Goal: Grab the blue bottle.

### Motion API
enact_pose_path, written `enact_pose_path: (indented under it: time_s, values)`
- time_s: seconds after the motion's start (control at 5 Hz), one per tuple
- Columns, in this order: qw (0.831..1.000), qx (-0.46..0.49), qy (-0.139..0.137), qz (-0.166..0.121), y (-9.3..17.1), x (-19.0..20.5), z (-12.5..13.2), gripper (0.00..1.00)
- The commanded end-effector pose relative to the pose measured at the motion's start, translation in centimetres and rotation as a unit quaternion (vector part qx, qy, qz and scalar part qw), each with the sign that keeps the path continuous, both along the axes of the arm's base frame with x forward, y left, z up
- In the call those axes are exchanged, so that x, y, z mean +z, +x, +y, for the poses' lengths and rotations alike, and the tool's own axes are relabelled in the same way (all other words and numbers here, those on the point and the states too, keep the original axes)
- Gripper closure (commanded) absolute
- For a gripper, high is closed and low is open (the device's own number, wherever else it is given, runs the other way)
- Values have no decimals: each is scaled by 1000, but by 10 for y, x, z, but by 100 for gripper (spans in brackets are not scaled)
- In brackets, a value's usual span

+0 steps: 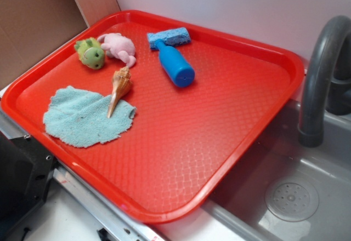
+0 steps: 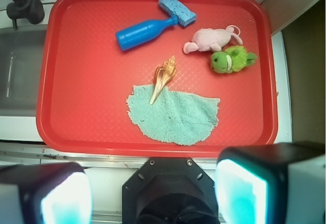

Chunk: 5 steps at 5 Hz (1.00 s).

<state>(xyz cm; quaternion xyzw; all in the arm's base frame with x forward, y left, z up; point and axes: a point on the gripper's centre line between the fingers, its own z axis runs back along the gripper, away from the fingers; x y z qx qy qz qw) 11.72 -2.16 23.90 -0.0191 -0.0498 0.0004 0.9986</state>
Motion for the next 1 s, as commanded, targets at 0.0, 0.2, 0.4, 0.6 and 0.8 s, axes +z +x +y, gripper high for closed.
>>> enact_pose_path:
  time_s: [0.0,0.2,0.4,0.6,0.8]
  values:
    - [1000,0,0,0,0,0,0,0]
    - [992,125,-20,-5,9,-7,0,0]
    - [976,216,-23,4,22,-15,0,0]
    - [945,324,-44,31,48,-33,-1,0]
    - [912,407,-56,-7,79,-57,-2,0]
